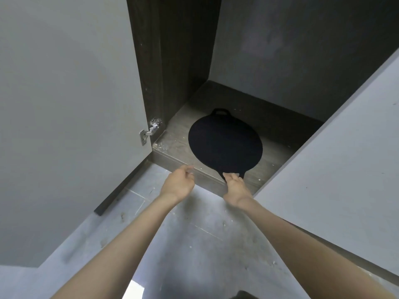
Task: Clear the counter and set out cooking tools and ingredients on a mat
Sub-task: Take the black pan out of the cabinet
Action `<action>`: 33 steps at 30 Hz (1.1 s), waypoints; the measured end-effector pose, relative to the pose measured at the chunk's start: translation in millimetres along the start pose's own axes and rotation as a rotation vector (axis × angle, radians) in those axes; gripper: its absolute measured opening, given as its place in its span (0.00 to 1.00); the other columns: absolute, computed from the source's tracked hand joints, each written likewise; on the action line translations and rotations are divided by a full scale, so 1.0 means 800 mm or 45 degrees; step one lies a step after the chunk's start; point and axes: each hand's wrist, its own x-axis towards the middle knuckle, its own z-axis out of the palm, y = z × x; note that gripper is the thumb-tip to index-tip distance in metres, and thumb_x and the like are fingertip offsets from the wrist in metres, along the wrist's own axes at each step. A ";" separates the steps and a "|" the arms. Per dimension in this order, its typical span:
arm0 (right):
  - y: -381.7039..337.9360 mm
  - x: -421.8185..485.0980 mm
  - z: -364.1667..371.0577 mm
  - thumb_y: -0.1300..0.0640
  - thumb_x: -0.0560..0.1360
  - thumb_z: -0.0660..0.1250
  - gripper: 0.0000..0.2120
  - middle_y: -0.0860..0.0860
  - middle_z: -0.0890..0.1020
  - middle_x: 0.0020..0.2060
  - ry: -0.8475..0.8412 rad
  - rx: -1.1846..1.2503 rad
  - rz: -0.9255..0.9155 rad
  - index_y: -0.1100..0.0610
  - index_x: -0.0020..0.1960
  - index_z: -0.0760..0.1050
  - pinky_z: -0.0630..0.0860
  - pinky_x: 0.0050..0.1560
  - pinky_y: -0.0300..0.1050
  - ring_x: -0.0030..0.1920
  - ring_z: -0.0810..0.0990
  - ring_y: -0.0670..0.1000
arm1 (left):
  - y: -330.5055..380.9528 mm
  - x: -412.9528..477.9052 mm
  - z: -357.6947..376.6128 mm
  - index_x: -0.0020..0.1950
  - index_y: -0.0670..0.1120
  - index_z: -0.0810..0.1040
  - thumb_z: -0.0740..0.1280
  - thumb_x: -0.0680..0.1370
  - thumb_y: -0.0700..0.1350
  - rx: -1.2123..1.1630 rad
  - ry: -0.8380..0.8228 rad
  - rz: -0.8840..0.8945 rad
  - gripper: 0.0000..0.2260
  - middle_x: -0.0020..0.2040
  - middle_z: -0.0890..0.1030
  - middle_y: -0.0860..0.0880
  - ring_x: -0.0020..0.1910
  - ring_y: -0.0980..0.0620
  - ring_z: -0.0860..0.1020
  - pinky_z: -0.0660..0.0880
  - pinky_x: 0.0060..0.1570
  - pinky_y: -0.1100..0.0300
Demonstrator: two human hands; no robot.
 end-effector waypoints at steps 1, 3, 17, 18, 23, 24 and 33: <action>-0.003 -0.002 0.003 0.70 0.73 0.60 0.36 0.51 0.57 0.75 -0.004 -0.006 -0.031 0.56 0.77 0.51 0.63 0.70 0.46 0.73 0.58 0.55 | -0.003 -0.002 0.002 0.70 0.47 0.69 0.56 0.82 0.43 -0.142 -0.016 -0.061 0.16 0.67 0.73 0.46 0.65 0.46 0.72 0.68 0.65 0.54; -0.010 -0.007 0.012 0.71 0.72 0.59 0.37 0.49 0.58 0.75 -0.009 -0.005 -0.104 0.55 0.77 0.52 0.65 0.68 0.45 0.71 0.59 0.55 | -0.008 -0.007 0.002 0.68 0.48 0.69 0.56 0.82 0.45 -0.470 -0.042 -0.217 0.14 0.66 0.73 0.46 0.61 0.46 0.74 0.72 0.58 0.54; -0.062 -0.069 0.083 0.75 0.69 0.54 0.41 0.37 0.69 0.67 0.012 -0.149 -0.648 0.41 0.74 0.59 0.50 0.52 0.44 0.59 0.62 0.50 | -0.088 -0.029 -0.027 0.62 0.50 0.72 0.53 0.82 0.55 -1.137 0.018 -0.661 0.16 0.68 0.73 0.47 0.63 0.45 0.71 0.66 0.63 0.49; -0.061 -0.070 0.085 0.73 0.69 0.55 0.40 0.37 0.70 0.64 0.047 -0.143 -0.674 0.41 0.73 0.60 0.50 0.53 0.44 0.59 0.62 0.50 | -0.094 -0.030 -0.025 0.66 0.50 0.71 0.52 0.82 0.56 -1.111 0.003 -0.695 0.17 0.70 0.70 0.47 0.66 0.43 0.69 0.64 0.66 0.46; -0.039 -0.067 0.098 0.75 0.66 0.61 0.41 0.41 0.67 0.69 0.096 -0.242 -0.871 0.44 0.72 0.62 0.56 0.70 0.53 0.65 0.63 0.48 | -0.108 -0.027 -0.005 0.74 0.51 0.63 0.53 0.82 0.57 -1.144 -0.140 -0.772 0.22 0.71 0.68 0.45 0.67 0.39 0.70 0.64 0.66 0.42; -0.035 -0.067 0.097 0.75 0.66 0.61 0.42 0.42 0.64 0.71 0.102 -0.262 -0.875 0.44 0.73 0.62 0.55 0.72 0.53 0.67 0.62 0.48 | -0.107 -0.026 -0.002 0.73 0.50 0.64 0.54 0.82 0.56 -1.188 -0.155 -0.760 0.21 0.67 0.72 0.45 0.62 0.41 0.75 0.69 0.61 0.44; 0.014 -0.046 0.089 0.68 0.49 0.82 0.47 0.50 0.78 0.62 0.150 -0.659 -0.743 0.50 0.66 0.74 0.73 0.62 0.52 0.61 0.78 0.53 | -0.112 -0.005 0.016 0.67 0.49 0.72 0.55 0.81 0.32 -1.414 -0.095 -0.708 0.19 0.51 0.82 0.44 0.47 0.47 0.82 0.82 0.38 0.56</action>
